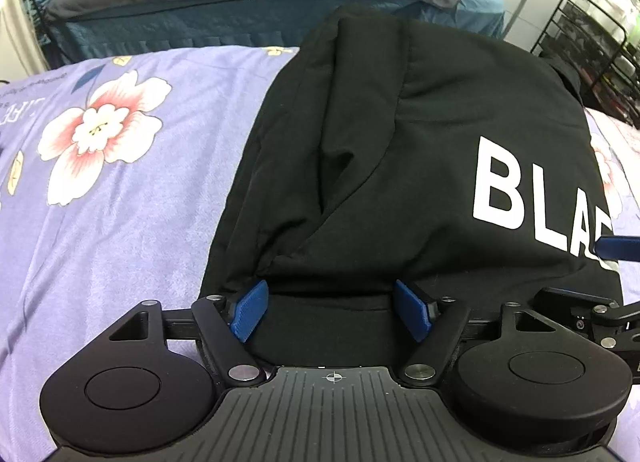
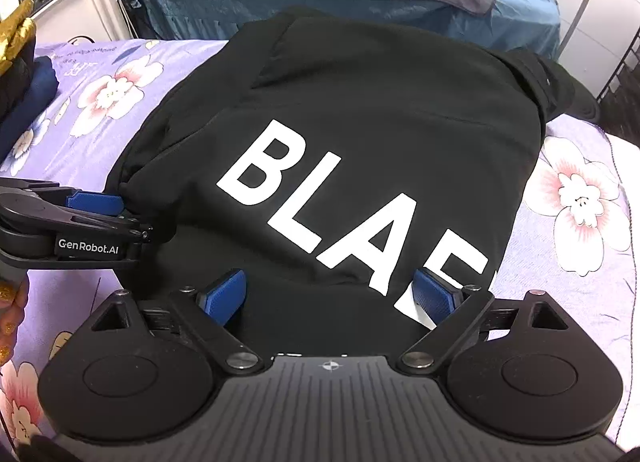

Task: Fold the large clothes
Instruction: 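Grasp the folded jacket bundle with both grippers and lift it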

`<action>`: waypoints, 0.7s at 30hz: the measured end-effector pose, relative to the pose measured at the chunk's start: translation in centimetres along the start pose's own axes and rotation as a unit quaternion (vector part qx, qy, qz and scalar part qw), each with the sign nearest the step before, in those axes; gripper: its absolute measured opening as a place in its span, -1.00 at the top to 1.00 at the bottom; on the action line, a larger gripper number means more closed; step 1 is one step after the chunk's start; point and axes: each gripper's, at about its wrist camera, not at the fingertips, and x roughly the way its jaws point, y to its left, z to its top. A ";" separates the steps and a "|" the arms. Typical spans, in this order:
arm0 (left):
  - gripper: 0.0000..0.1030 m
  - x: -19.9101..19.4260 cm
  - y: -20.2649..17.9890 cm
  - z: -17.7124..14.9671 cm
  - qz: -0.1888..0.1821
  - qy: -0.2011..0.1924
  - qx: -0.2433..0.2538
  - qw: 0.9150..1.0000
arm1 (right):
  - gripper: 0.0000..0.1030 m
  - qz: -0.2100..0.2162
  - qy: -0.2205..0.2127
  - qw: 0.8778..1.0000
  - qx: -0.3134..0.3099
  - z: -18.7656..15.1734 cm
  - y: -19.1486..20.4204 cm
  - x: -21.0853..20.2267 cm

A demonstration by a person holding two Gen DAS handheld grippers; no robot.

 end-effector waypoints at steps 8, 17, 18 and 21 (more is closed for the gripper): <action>-1.00 -0.5 0.5 0.5 -0.014 0.008 -0.019 1.000 | -0.96 -0.014 0.016 1.000 0.004 0.3 -0.1 0.5; -1.00 -4.8 7.2 -2.4 -0.076 -0.033 -0.177 0.981 | -0.94 0.075 -0.018 0.983 0.168 -2.1 -6.1 -2.4; -1.00 -5.0 8.1 -3.0 -0.078 -0.033 -0.190 0.978 | -0.94 0.091 -0.016 0.977 0.191 -2.7 -7.1 -2.5; -1.00 -5.2 10.2 -4.3 -0.089 -0.021 -0.244 0.966 | -0.95 0.132 -0.010 0.955 0.266 -4.7 -10.1 -2.3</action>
